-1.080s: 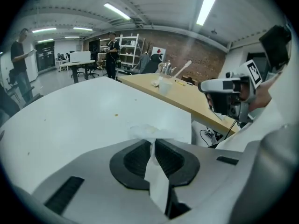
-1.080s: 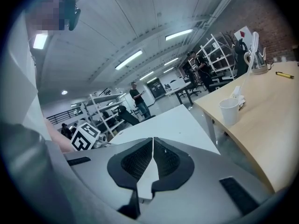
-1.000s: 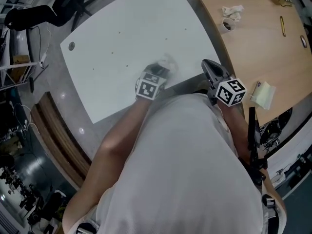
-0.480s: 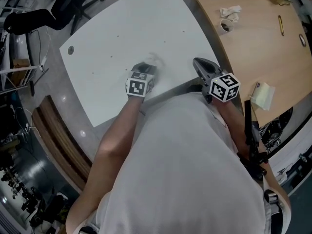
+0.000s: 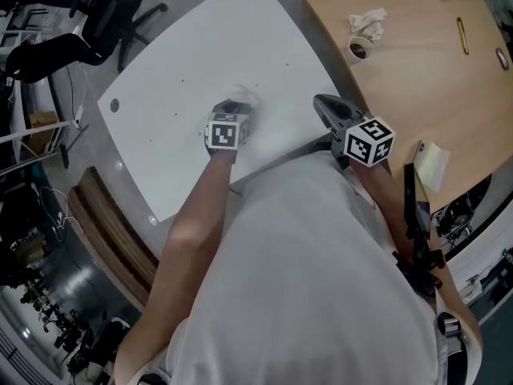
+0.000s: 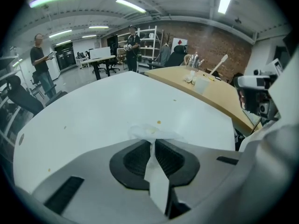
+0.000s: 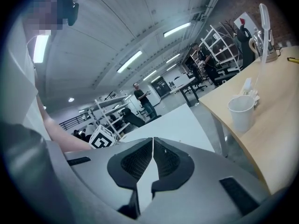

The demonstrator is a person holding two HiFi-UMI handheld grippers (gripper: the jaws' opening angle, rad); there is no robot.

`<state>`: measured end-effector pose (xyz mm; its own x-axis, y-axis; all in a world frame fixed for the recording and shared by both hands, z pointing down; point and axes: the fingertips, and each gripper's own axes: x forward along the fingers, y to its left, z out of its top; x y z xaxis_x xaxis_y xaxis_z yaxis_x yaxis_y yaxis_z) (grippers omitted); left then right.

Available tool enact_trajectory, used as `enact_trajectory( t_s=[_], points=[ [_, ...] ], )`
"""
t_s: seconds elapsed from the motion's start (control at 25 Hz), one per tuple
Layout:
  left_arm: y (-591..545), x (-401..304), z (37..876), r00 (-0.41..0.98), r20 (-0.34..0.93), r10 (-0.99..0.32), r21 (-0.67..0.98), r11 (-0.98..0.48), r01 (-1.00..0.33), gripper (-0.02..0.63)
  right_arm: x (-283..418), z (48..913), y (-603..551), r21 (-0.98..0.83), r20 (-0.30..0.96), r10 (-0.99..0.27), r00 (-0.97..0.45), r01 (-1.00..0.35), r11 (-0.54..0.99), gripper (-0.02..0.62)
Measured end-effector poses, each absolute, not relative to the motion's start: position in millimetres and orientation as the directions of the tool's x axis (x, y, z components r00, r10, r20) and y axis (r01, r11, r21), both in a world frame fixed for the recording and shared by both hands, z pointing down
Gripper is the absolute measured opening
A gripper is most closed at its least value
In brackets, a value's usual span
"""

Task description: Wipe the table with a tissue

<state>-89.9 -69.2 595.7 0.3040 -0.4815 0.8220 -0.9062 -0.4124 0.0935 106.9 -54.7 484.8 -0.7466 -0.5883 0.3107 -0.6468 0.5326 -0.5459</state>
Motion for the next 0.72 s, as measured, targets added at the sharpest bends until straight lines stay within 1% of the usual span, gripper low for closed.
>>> enact_trajectory(
  t_s=[0.28, 0.72],
  points=[
    [-75, -85, 606, 0.277, 0.845, -0.457, 0.077, -0.408, -0.910, 0.035, 126, 498, -67, -0.581, 0.313, -0.581, -0.751, -0.636, 0.509, 0.018],
    [-104, -54, 606, 0.321, 0.847, -0.424, 0.082, -0.491, -0.867, 0.035, 145, 505, -78, -0.603, 0.315, -0.593, -0.741, -0.639, 0.477, 0.018]
  ],
)
